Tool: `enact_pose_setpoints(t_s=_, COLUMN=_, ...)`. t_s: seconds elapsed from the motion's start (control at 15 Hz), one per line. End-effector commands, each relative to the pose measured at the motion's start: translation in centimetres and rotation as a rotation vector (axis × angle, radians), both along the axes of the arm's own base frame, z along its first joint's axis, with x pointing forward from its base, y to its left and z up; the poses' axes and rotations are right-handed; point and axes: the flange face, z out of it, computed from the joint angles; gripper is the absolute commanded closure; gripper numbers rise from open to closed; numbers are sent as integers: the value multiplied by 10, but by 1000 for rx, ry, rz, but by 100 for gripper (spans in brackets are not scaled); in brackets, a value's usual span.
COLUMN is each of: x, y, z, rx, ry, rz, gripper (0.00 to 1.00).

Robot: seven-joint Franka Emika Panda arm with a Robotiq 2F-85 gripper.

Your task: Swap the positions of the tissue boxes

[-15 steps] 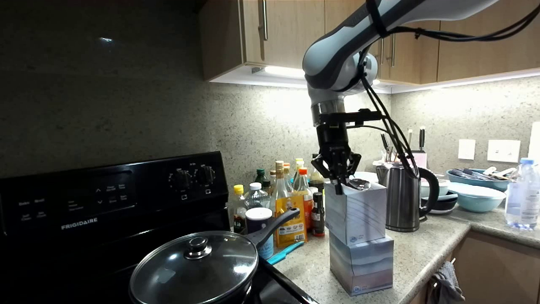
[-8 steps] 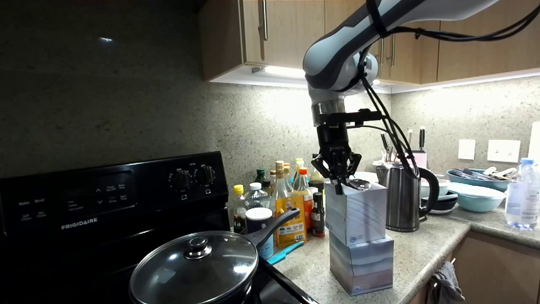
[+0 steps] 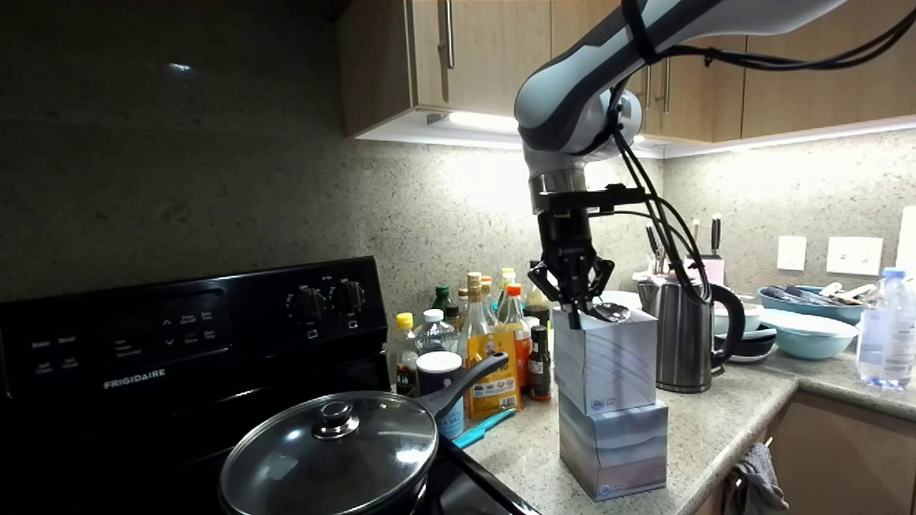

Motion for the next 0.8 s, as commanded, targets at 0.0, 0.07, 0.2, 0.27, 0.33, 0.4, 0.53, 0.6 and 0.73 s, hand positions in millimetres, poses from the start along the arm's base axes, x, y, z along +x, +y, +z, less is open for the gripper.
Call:
enact_pose_setpoints(t_s=0.0, x=-7, y=-3, z=-4, rx=-17, ry=21, rz=-21, gripper=88)
enact_pose_setpoints(t_s=0.07, x=-7, y=-3, z=-5, rx=-15, ry=26, rz=-17, gripper=64)
enact_pose_setpoints(t_s=0.2, x=-8, y=-4, z=-3, rx=-16, ry=25, rz=-12, gripper=60)
enact_pose_setpoints(t_s=0.27, x=-8, y=-4, z=-3, rx=-17, ry=23, rz=-9, gripper=55)
enact_pose_setpoints(t_s=0.33, x=-8, y=-4, z=-3, rx=-18, ry=22, rz=-5, gripper=48)
enact_pose_setpoints(t_s=0.4, x=-8, y=-4, z=-2, rx=-18, ry=20, rz=0, gripper=42)
enact_pose_setpoints(t_s=0.53, x=-9, y=-5, z=2, rx=-27, ry=13, rz=8, gripper=29)
enact_pose_setpoints(t_s=0.6, x=-10, y=-4, z=6, rx=-34, ry=6, rz=15, gripper=23)
enact_pose_setpoints(t_s=0.73, x=-12, y=-5, z=12, rx=-56, ry=-8, rz=24, gripper=11)
